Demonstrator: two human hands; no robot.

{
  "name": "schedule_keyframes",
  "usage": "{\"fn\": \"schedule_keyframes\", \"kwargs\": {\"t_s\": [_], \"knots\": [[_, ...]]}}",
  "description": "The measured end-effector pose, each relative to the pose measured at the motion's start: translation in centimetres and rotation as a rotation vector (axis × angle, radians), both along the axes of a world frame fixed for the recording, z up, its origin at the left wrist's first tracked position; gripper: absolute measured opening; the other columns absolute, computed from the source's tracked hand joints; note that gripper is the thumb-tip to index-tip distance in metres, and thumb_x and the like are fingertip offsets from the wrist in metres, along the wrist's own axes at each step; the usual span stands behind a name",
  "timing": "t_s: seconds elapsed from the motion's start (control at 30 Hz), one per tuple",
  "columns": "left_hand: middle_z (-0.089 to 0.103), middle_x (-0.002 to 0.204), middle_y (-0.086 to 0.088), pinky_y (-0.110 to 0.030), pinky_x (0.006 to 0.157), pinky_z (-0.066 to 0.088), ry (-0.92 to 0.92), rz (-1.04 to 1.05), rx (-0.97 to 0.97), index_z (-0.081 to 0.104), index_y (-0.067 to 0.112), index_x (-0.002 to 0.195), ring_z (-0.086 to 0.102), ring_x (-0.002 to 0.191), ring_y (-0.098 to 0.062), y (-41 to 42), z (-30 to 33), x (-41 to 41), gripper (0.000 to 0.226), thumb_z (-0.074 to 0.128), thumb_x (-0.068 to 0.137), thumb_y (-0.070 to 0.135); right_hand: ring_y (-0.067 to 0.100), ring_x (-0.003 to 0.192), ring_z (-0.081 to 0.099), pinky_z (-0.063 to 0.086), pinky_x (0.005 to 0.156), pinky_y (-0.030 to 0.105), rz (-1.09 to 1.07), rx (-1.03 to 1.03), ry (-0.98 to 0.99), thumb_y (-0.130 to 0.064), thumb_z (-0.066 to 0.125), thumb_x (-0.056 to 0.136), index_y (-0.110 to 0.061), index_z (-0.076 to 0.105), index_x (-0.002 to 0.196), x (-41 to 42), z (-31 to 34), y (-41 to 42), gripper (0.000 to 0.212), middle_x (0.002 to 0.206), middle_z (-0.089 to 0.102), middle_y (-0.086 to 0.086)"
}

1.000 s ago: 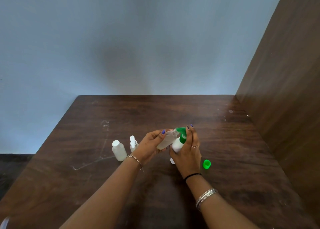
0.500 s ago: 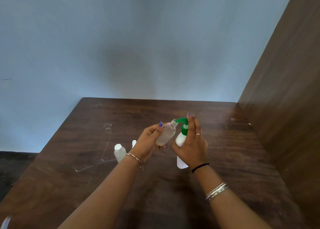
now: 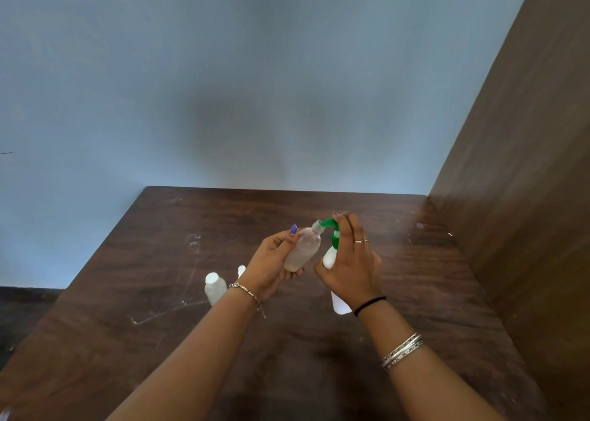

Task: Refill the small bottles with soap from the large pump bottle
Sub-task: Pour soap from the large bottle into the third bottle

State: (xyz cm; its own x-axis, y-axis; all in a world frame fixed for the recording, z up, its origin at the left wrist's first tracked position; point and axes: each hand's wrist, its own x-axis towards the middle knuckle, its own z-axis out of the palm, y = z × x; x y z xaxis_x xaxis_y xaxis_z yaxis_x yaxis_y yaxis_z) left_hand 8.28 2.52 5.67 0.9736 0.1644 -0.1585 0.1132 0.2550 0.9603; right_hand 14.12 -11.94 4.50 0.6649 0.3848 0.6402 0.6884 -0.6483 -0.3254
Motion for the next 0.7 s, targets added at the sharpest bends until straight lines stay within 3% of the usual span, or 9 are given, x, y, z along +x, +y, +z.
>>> {"fn": "schedule_keyframes", "kwargs": {"t_s": [0.27, 0.4, 0.5, 0.7], "knots": [[0.059, 0.092, -0.007, -0.027, 0.058, 0.046, 0.024, 0.009, -0.026, 0.065, 0.014, 0.091, 0.053, 0.073, -0.017, 0.0, -0.7, 0.2, 0.034, 0.048, 0.083, 0.043, 0.032, 0.112, 0.057, 0.055, 0.071, 0.034, -0.020, 0.138, 0.104, -0.024, 0.082, 0.058, -0.018, 0.027, 0.134, -0.5, -2.0, 0.5, 0.094, 0.139, 0.028, -0.002], [0.058, 0.094, -0.009, -0.025, 0.057, 0.048, 0.060, 0.002, -0.022, 0.064, 0.012, 0.099, 0.054, 0.075, -0.017, 0.2, -1.9, 0.1, 0.032, 0.044, 0.091, 0.035, 0.027, 0.120, 0.047, 0.053, 0.082, 0.033, -0.080, 0.219, 0.120, -0.028, 0.085, 0.057, -0.013, 0.030, 0.133, -1.2, -4.1, 1.1, 0.095, 0.139, 0.034, 0.005], [0.055, 0.095, -0.015, -0.023, 0.055, 0.049, 0.070, -0.016, -0.010, 0.060, 0.005, 0.112, 0.056, 0.074, -0.017, 0.4, -2.8, 0.0, 0.043, 0.044, 0.089, 0.038, 0.022, 0.119, 0.040, 0.055, 0.080, 0.035, -0.120, 0.196, 0.115, -0.032, 0.087, 0.054, -0.010, 0.031, 0.132, -1.5, -5.3, 1.4, 0.098, 0.135, 0.035, 0.005], [0.054, 0.103, -0.013, -0.027, 0.063, 0.050, 0.073, -0.013, -0.019, 0.059, 0.002, 0.113, 0.056, 0.079, -0.019, 0.8, -3.6, 0.0, 0.052, 0.049, 0.081, 0.043, 0.022, 0.112, 0.038, 0.057, 0.066, 0.037, -0.139, 0.225, 0.124, -0.035, 0.090, 0.048, -0.012, 0.033, 0.129, -1.7, -6.3, 1.6, 0.102, 0.127, 0.033, 0.005]]}}
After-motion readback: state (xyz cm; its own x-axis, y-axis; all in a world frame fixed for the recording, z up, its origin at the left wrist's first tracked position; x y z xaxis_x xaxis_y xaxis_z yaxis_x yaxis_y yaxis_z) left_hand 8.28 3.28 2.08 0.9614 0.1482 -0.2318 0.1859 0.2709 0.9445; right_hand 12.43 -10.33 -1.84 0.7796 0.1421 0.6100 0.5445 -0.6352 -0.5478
